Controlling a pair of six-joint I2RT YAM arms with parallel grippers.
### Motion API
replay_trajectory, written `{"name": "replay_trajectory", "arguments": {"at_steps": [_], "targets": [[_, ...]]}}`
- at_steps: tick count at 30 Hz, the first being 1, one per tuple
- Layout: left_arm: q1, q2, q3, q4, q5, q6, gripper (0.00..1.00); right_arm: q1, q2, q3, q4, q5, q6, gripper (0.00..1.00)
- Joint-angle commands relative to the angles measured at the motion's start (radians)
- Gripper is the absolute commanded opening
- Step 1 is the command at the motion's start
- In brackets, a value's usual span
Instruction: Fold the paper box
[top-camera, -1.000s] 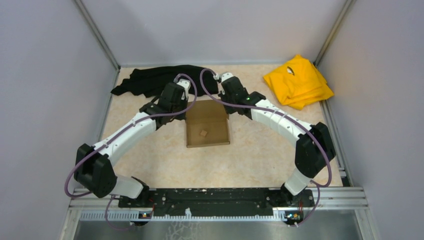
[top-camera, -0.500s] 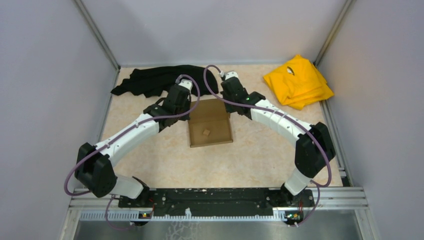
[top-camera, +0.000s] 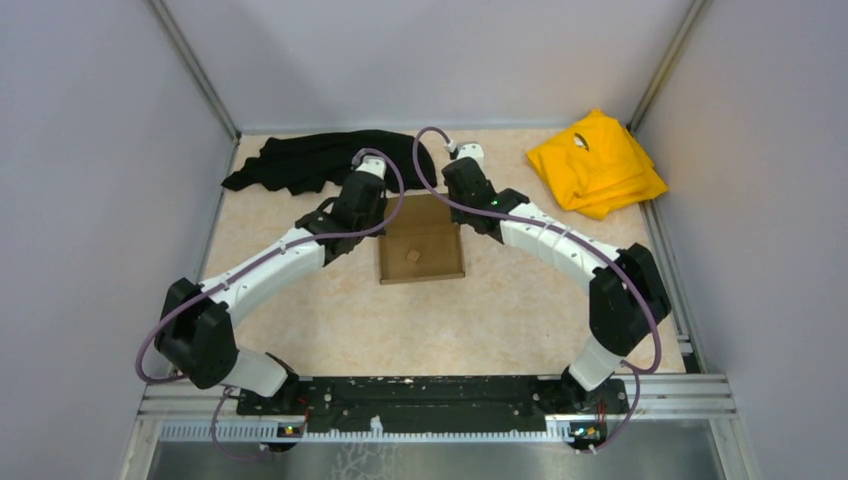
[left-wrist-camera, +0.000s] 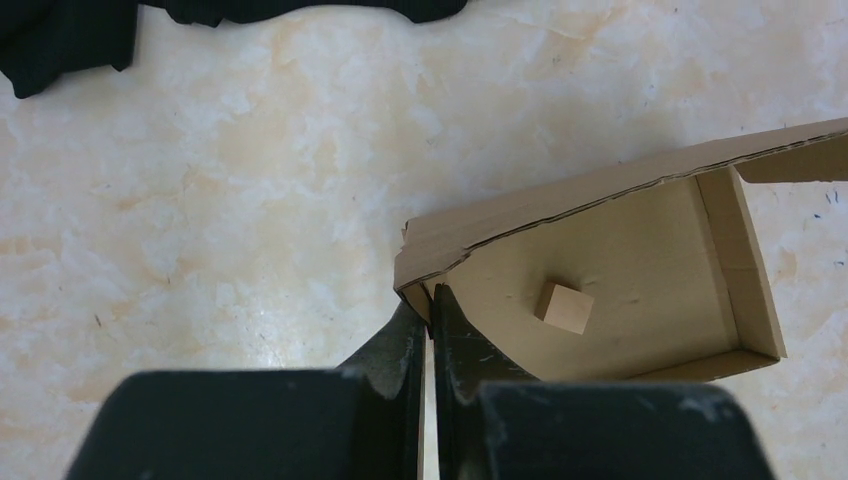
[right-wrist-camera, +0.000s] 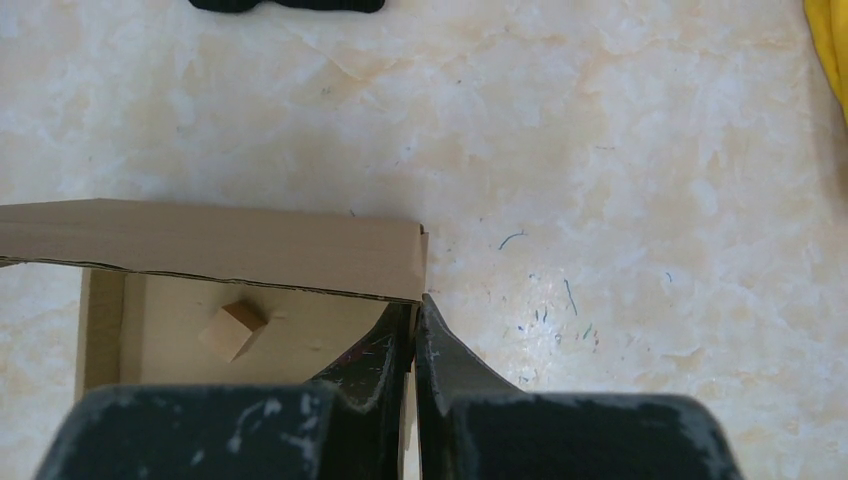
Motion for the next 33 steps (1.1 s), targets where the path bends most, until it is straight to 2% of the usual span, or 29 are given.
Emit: {"name": "replay_trajectory", "arguments": {"at_steps": [1,21,33], "targets": [[-0.034,0.027,0.000,0.165,0.071,-0.023,0.06,0.048,-0.030,-0.005,0.133,-0.057,0.050,0.00],[-0.053,0.022,-0.098,0.369,0.046,0.005,0.04,0.060,-0.043,-0.080,0.265,0.016,0.080,0.00],[-0.103,-0.022,-0.196,0.486,-0.007,0.033,0.03,0.086,-0.070,-0.167,0.341,0.069,0.086,0.00]]}}
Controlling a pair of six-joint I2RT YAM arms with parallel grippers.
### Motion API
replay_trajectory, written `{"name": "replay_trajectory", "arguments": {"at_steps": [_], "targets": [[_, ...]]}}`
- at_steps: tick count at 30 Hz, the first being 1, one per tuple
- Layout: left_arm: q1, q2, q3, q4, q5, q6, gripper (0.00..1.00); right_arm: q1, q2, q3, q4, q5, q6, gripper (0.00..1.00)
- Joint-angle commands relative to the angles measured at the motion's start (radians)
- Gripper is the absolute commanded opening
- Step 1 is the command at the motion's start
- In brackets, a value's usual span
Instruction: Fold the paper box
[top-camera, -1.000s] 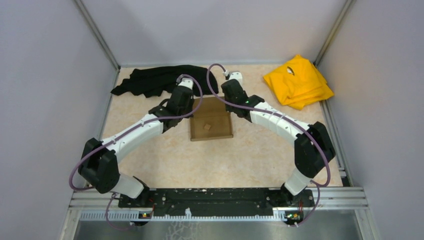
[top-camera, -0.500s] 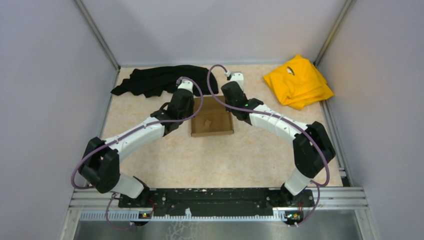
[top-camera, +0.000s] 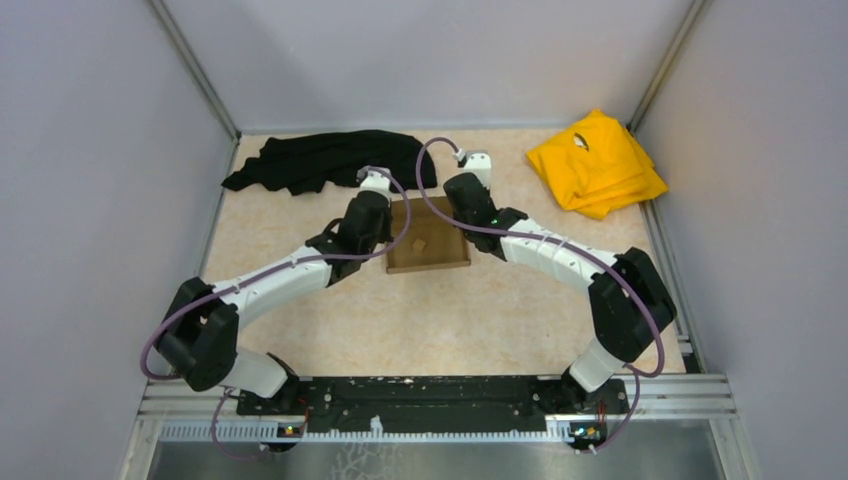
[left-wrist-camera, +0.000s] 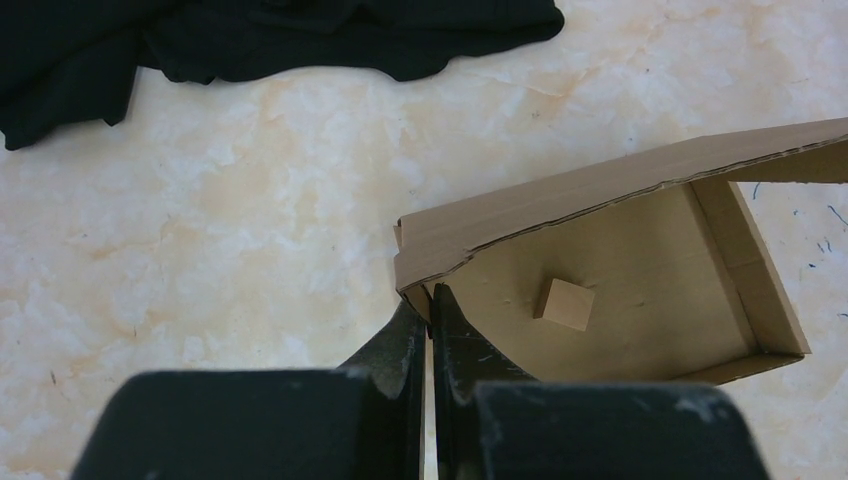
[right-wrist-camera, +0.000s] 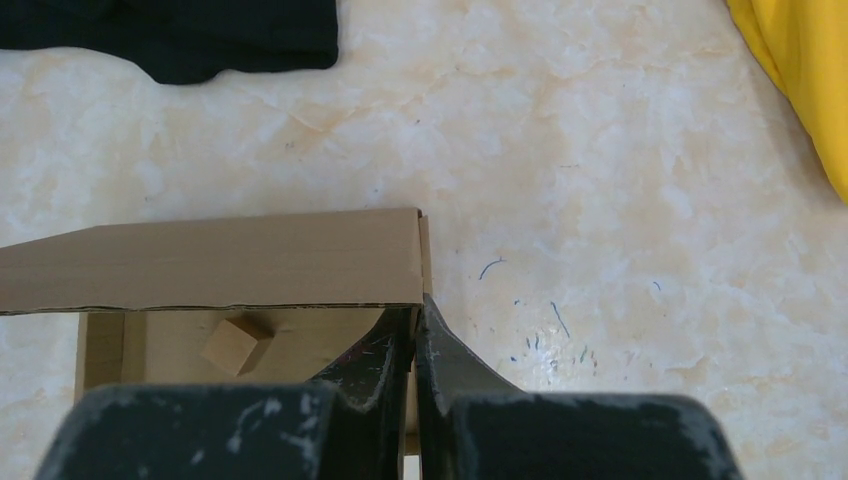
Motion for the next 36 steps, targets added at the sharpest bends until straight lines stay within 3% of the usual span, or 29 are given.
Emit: {"name": "replay_trajectory", "arguments": {"at_steps": [1,36], "targets": [[-0.052,-0.021,-0.024,0.143,0.081,-0.003,0.03,0.064,-0.036,-0.018,0.121,-0.089,0.036,0.00],[-0.132,0.006,-0.224,0.232,0.016,-0.070,0.04,0.117,-0.029,-0.252,0.231,-0.049,0.075,0.00]]}}
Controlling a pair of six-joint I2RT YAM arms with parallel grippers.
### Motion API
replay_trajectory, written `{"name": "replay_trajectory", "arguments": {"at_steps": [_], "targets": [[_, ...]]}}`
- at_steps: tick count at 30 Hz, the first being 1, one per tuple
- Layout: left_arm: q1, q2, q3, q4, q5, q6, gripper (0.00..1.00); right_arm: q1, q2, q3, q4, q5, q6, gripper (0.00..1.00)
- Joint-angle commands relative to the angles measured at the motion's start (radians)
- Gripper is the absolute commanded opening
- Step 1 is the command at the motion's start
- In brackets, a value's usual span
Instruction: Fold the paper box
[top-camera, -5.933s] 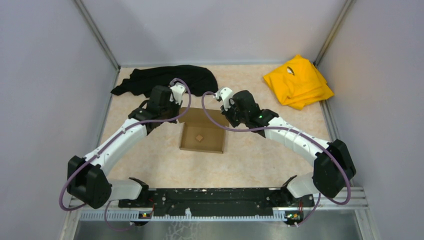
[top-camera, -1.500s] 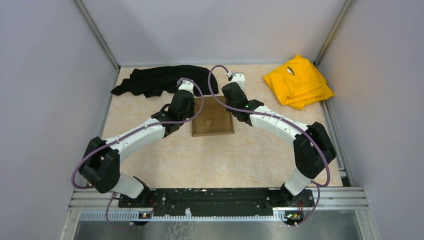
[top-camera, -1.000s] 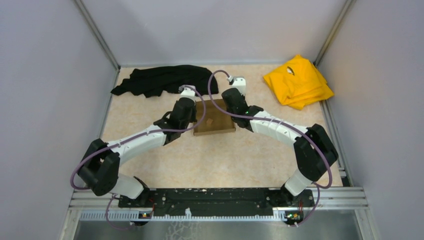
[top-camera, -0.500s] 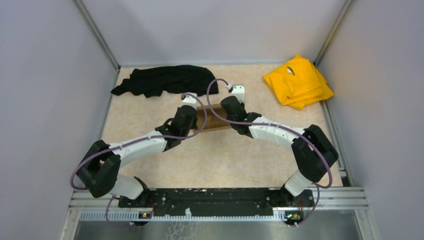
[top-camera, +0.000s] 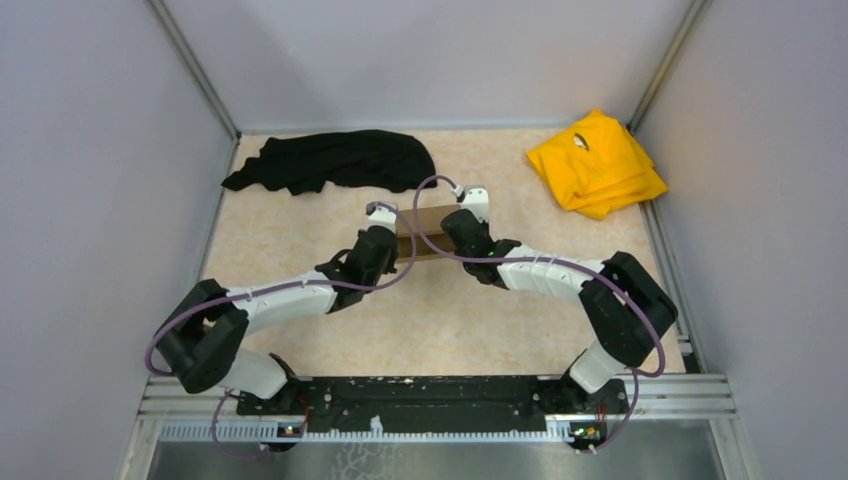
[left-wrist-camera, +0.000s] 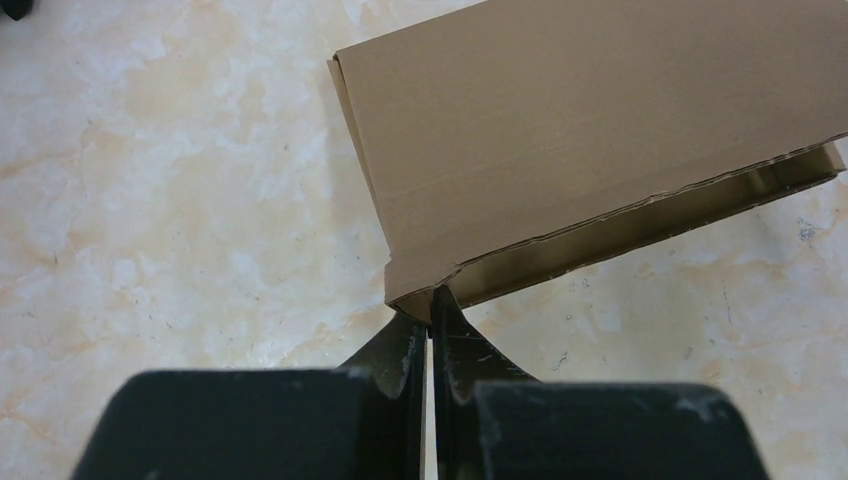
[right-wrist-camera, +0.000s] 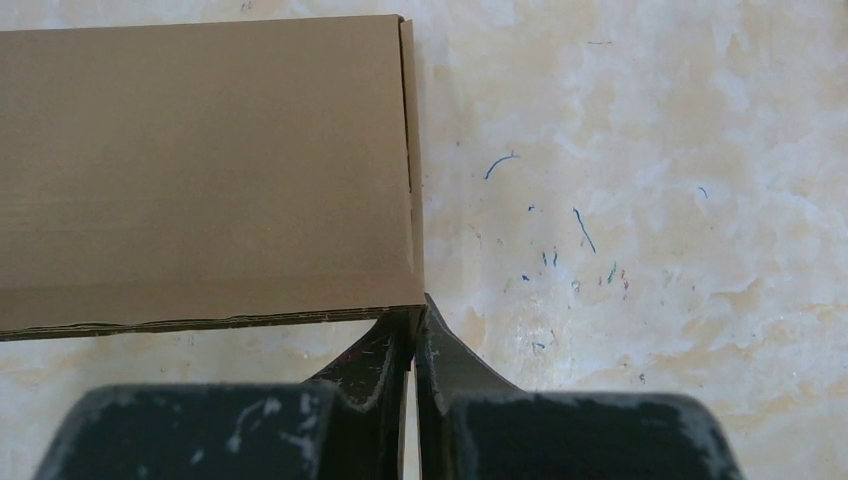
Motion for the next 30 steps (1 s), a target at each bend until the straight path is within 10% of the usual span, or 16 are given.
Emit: {"name": "replay_trajectory", "arguments": {"at_steps": [1,21,30], "targets": [[-0.026,0.033,0.000,0.091,0.074,-0.036,0.04,0.039,-0.001,-0.001,0.089,-0.103,0.023,0.02],[-0.025,0.120,0.020,0.021,0.100,-0.047,0.08,0.034,0.011,-0.045,0.083,-0.246,-0.028,0.23],[-0.025,0.119,0.037,-0.014,0.083,-0.034,0.08,-0.028,-0.295,-0.021,-0.069,-0.371,-0.057,0.28]]}}
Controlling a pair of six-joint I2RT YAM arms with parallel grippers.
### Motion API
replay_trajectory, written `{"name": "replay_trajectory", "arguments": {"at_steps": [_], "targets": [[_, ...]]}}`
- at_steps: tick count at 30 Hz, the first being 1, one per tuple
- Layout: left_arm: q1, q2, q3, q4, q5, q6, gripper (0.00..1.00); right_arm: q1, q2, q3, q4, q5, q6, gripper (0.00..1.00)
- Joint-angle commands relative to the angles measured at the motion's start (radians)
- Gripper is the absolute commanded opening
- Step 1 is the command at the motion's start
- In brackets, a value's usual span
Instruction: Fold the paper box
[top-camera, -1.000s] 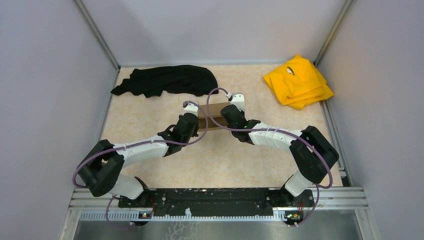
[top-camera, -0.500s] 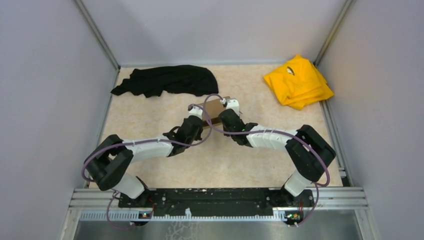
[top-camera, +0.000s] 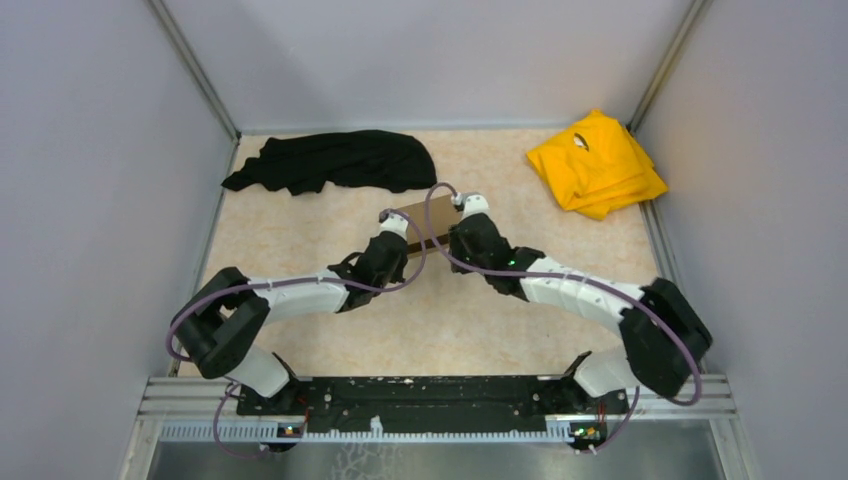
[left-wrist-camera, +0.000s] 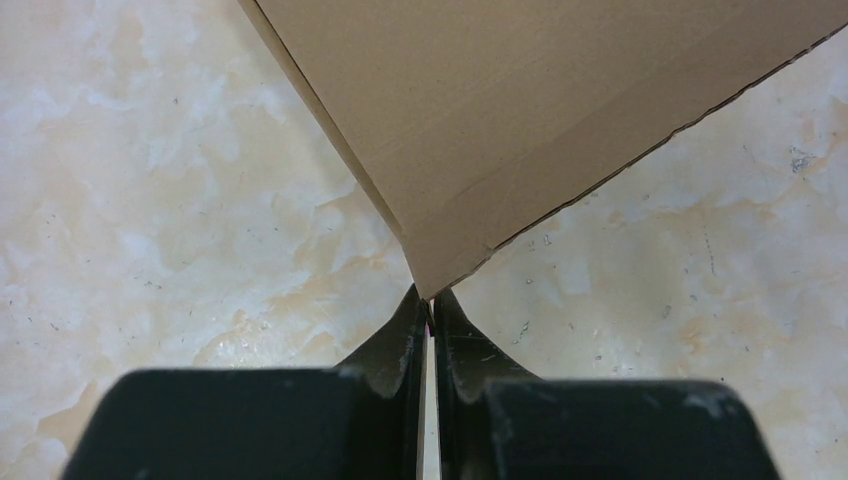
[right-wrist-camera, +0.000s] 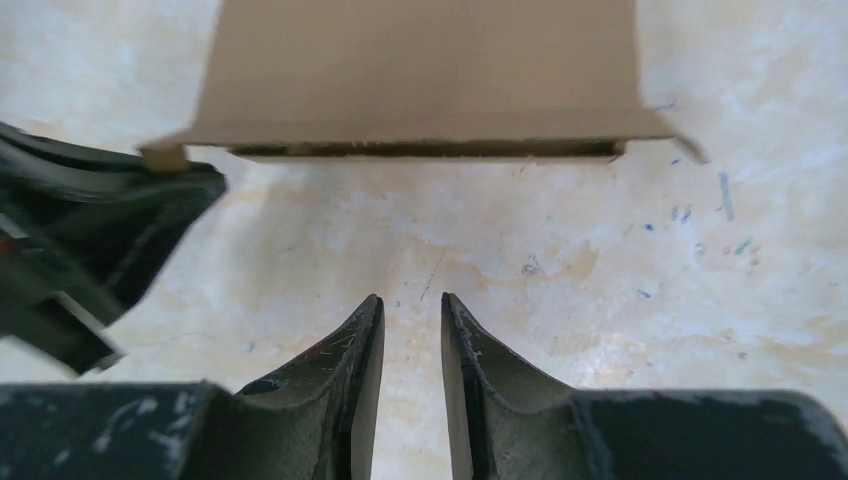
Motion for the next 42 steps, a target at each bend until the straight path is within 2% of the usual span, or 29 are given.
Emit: {"name": "replay_trajectory", "arguments": {"at_steps": [1,6,12,14,18,24,30,34,42], "targets": [[-0.004,0.008,0.030,-0.027,0.006,0.004,0.08,-0.045,-0.190,0.089,-0.067,-0.060,-0.032,0.28],[-0.004,-0.001,0.025,-0.025,0.004,0.017,0.08,-0.123,-0.206,0.224,-0.101,-0.117,-0.065,0.35],[-0.004,-0.006,0.029,-0.023,0.017,0.024,0.10,-0.194,0.023,0.376,-0.094,-0.240,-0.126,0.34],[-0.004,0.000,0.033,-0.023,0.027,0.026,0.14,-0.197,0.102,0.393,-0.070,-0.268,-0.136,0.33],[-0.005,0.011,0.048,-0.035,0.043,0.028,0.22,-0.197,0.187,0.376,-0.035,-0.308,-0.137,0.29],[-0.004,0.009,0.056,-0.036,0.095,0.032,0.26,-0.196,0.243,0.287,0.004,-0.307,-0.132,0.26],[-0.005,-0.023,0.058,-0.095,0.269,0.002,0.30,-0.196,0.269,0.245,0.008,-0.283,-0.135,0.26],[-0.007,-0.083,0.019,-0.125,0.371,-0.035,0.31,-0.196,0.282,0.239,0.014,-0.274,-0.137,0.26],[-0.007,-0.333,-0.023,-0.193,0.412,-0.078,0.35,-0.197,0.313,0.227,0.023,-0.273,-0.131,0.26]]}}
